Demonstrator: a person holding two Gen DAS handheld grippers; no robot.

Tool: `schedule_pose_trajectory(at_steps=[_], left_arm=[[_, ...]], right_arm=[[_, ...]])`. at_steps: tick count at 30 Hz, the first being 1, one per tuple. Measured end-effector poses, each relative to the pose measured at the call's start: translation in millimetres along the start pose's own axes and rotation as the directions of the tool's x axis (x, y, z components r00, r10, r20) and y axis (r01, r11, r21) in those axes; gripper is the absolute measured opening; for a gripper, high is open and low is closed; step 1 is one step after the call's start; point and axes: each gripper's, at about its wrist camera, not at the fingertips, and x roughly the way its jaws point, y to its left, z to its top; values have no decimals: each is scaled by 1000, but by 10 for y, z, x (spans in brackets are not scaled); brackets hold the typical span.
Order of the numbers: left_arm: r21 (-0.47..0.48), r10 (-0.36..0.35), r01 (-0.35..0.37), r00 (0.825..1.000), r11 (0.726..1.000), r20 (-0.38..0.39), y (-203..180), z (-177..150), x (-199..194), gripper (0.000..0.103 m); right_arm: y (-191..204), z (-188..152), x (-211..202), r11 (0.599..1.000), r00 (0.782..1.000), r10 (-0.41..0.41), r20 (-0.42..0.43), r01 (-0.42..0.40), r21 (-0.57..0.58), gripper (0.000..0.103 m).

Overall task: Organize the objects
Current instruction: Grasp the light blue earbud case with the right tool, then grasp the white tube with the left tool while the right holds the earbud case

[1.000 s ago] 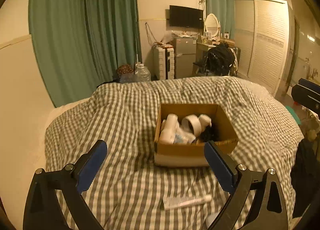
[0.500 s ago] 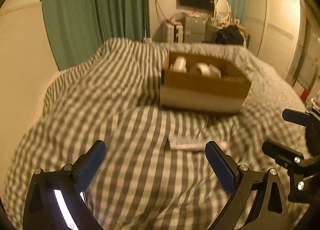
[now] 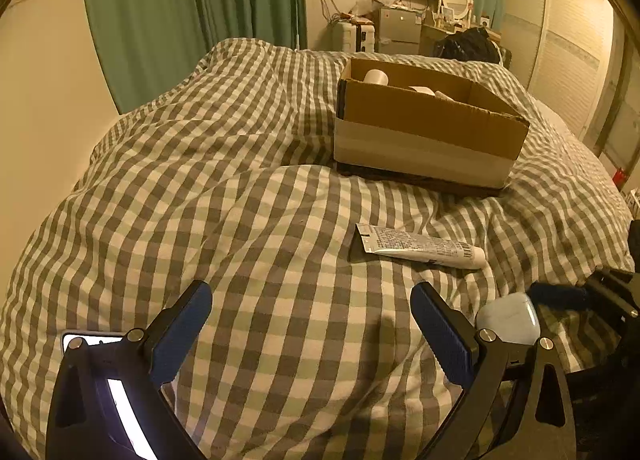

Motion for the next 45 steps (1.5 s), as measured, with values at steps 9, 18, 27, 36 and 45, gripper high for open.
schedule_pose_trajectory(at_steps=[9, 18, 27, 36, 45], left_arm=[[66, -32, 33, 999, 997, -15, -305, 104, 112, 102], [55, 48, -47, 999, 997, -26, -203, 109, 179, 102], [22, 48, -48, 998, 999, -43, -60, 54, 186, 102], [-88, -95, 89, 994, 992, -60, -388, 166, 196, 102], [-118, -171, 153, 973, 981, -158, -774, 340, 690, 102]], right_arm=[[-198, 101, -272, 1000, 995, -29, 93, 29, 10, 21], [-204, 48, -212, 998, 996, 64, 68, -65, 5, 65], [5, 21, 104, 998, 999, 42, -1, -42, -50, 58], [-565, 146, -401, 996, 986, -52, 155, 40, 80, 58], [-973, 41, -476, 986, 982, -41, 185, 10, 169, 58]])
